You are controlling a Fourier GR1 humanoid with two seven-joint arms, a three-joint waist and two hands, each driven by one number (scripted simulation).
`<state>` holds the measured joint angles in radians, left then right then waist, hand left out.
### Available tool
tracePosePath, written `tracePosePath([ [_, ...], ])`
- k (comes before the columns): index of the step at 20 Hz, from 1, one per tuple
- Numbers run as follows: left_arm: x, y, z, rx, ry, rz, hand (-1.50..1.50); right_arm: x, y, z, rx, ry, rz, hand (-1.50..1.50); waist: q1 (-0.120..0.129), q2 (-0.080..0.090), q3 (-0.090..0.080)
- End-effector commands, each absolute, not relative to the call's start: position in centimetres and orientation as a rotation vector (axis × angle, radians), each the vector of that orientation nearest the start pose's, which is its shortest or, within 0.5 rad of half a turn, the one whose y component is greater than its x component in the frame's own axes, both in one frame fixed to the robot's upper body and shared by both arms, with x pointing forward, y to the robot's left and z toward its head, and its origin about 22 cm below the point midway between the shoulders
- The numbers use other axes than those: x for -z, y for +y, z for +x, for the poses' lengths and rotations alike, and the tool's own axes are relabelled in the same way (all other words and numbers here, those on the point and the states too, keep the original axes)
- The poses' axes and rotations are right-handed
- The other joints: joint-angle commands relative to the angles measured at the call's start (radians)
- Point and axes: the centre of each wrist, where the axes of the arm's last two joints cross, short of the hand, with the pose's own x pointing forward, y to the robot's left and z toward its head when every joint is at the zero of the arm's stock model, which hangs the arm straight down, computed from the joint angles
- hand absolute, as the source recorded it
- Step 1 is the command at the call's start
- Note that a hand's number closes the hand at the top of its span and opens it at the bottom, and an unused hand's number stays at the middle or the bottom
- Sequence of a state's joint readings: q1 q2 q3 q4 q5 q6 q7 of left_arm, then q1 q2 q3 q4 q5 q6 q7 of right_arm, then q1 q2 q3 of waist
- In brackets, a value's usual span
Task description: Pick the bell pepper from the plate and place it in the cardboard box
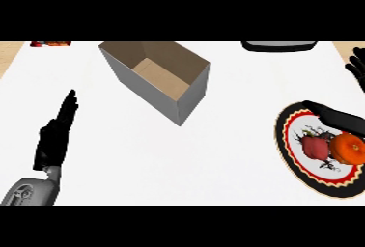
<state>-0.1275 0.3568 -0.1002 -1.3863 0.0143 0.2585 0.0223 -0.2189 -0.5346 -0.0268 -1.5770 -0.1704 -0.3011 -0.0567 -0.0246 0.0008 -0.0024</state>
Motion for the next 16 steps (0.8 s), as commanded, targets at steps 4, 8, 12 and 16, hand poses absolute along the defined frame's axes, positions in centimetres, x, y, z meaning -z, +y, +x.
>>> tracePosePath([
  [4,-0.8,29.6,24.4,0.182,-1.449,0.387,0.00,-5.5,-38.0,25.0,0.308,-1.976,-0.727,-1.50,0.023,-0.003,0.005],
  [8,-0.8,29.0,24.5,0.196,-1.454,0.363,0.00,-5.6,-39.1,23.7,-0.033,-1.863,-0.795,-1.50,0.023,-0.002,0.002],
  [12,-0.5,29.7,23.8,0.196,-1.443,0.390,0.00,-7.5,-42.4,21.3,-0.349,-1.654,-0.945,-1.50,0.019,-0.003,0.000],
  [16,0.1,28.5,22.9,0.203,-1.436,0.374,0.00,-9.9,-43.2,20.4,-0.595,-1.407,-0.923,-1.50,0.021,-0.004,-0.002],
])
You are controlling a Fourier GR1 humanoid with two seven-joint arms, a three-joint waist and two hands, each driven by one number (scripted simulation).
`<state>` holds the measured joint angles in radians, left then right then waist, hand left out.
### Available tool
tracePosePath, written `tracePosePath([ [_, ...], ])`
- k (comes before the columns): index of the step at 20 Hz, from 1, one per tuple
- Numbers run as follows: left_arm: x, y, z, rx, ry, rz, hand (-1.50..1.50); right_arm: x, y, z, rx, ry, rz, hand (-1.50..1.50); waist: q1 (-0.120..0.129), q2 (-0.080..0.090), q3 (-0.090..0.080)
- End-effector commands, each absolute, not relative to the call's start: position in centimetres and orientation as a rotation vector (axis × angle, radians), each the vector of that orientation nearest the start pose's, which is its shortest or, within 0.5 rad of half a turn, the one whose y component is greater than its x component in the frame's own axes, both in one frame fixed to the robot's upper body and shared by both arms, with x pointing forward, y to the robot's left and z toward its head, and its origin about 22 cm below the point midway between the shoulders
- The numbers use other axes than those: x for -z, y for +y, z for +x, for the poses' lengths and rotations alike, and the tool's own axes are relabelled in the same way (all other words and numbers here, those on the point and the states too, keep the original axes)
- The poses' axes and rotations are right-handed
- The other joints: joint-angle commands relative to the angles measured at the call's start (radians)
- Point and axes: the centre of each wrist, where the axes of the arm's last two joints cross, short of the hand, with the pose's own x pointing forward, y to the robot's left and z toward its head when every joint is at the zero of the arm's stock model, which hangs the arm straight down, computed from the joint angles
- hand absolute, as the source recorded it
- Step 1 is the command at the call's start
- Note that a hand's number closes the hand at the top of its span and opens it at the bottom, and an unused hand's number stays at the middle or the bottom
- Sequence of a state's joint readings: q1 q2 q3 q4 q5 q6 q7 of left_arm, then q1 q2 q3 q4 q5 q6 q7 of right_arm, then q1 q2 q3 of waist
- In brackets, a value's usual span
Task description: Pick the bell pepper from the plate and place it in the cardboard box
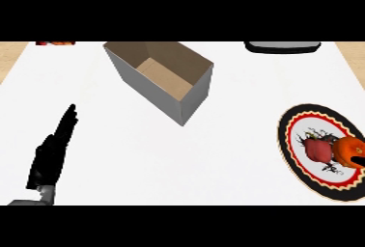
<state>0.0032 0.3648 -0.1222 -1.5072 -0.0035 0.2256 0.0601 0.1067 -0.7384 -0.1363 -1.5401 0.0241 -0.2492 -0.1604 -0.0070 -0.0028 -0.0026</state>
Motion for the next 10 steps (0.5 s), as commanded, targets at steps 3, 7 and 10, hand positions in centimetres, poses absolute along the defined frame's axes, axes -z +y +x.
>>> tracePosePath([
  [3,-1.1,29.2,24.1,0.190,-1.435,0.380,0.00,-12.2,-43.0,21.0,-0.733,-1.230,-0.893,-1.50,0.009,0.003,-0.001],
  [7,-0.4,28.7,22.8,0.210,-1.455,0.397,0.00,-11.5,-38.5,20.7,-0.832,-1.097,-0.800,-1.50,0.015,0.001,0.000],
  [10,-1.0,29.3,22.9,0.210,-1.446,0.385,0.00,-14.7,-37.1,20.7,-0.853,-1.051,-0.792,-1.50,0.004,0.000,0.001],
])
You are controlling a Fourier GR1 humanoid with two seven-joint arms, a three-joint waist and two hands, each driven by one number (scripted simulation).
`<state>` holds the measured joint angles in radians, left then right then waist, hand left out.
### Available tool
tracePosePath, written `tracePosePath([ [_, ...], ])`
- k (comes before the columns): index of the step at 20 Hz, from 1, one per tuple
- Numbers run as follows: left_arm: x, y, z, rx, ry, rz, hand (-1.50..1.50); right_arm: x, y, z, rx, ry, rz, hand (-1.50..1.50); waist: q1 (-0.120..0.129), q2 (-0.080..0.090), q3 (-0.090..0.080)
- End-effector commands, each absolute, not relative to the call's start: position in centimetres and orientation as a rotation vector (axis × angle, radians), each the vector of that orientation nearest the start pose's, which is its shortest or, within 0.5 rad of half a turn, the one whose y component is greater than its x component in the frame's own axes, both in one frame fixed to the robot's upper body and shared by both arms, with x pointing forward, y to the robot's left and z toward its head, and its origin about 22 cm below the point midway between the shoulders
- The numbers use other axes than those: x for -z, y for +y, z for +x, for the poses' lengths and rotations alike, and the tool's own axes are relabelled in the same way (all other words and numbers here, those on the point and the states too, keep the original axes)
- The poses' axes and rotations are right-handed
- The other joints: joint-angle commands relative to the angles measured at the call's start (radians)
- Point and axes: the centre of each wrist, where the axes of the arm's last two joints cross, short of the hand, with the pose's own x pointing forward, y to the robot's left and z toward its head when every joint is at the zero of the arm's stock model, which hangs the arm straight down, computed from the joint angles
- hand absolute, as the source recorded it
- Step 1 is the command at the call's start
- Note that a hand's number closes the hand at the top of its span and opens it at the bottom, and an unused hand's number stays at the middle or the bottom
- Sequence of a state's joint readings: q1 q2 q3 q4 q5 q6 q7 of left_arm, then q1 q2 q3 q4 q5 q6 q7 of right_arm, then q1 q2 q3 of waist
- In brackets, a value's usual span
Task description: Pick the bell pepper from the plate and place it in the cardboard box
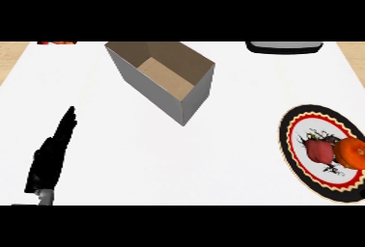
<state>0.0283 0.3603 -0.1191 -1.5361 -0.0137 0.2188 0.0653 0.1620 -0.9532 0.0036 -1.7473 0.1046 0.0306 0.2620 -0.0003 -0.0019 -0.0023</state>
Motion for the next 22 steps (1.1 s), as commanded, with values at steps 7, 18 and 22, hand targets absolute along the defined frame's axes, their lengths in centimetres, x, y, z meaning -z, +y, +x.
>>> tracePosePath([
  [7,-0.8,27.9,24.6,0.179,-1.437,0.366,0.00,-11.2,-33.7,22.8,-0.797,-1.001,-0.846,-1.50,0.002,0.002,0.002],
  [18,-1.6,28.5,22.6,0.201,-1.448,0.376,0.00,-9.2,-33.8,22.1,-0.797,-0.926,-0.868,-1.50,-0.001,0.001,0.002],
  [22,-2.4,28.2,22.3,0.193,-1.459,0.374,0.00,-7.0,-32.5,22.0,-0.791,-0.940,-0.864,-1.50,0.001,0.000,0.002],
])
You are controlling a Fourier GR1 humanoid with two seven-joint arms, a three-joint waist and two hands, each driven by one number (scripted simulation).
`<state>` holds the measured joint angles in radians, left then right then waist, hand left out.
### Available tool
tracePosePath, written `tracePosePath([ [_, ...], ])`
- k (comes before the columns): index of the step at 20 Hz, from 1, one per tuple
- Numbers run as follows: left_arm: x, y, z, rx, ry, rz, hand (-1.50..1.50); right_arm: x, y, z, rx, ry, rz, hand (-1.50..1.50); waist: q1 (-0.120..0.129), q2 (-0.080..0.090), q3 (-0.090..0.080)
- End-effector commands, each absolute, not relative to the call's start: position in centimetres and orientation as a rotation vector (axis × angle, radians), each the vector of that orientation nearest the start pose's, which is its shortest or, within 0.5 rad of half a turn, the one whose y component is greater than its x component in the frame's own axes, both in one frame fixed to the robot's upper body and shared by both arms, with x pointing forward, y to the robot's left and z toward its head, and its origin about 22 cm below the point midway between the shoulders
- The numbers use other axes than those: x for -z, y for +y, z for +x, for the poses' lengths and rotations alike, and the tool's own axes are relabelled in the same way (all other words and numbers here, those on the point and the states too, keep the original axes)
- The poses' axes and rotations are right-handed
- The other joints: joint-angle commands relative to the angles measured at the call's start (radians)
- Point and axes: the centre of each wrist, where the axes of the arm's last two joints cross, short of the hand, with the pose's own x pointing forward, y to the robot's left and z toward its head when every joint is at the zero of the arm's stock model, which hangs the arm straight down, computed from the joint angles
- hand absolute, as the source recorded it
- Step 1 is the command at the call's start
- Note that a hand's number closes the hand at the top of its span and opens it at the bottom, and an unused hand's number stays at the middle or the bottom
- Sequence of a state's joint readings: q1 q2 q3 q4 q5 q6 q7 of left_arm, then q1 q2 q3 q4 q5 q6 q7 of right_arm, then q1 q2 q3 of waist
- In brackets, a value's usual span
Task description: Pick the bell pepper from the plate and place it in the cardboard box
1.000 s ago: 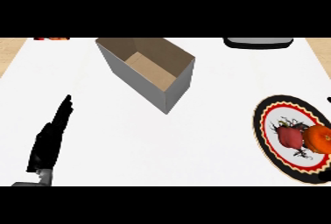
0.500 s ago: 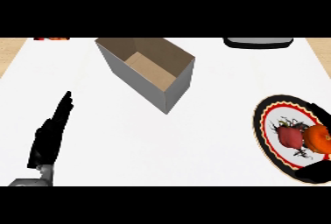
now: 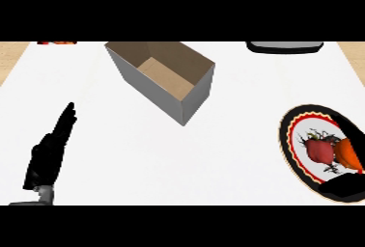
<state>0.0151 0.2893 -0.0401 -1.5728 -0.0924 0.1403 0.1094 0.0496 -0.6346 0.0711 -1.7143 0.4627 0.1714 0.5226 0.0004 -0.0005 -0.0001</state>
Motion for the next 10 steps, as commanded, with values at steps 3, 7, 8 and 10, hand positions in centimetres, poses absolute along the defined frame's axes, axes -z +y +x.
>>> tracePosePath([
  [3,0.4,29.1,24.1,0.208,-1.444,0.399,0.00,-7.5,-35.4,22.3,-0.784,-0.937,-0.865,-1.50,-0.004,0.000,0.000],
  [7,-0.2,29.8,24.6,0.189,-1.441,0.383,0.00,-5.2,-33.0,24.2,-0.782,-0.934,-0.866,-1.50,0.000,0.001,0.000],
  [8,-1.1,28.8,23.8,0.197,-1.452,0.382,0.00,-5.6,-33.1,24.7,-0.778,-0.951,-0.857,-1.50,0.001,0.000,0.000],
  [10,0.4,31.0,23.6,0.195,-1.433,0.381,0.00,-6.4,-35.2,25.0,-0.769,-0.945,-0.861,-1.50,0.001,0.001,0.000],
])
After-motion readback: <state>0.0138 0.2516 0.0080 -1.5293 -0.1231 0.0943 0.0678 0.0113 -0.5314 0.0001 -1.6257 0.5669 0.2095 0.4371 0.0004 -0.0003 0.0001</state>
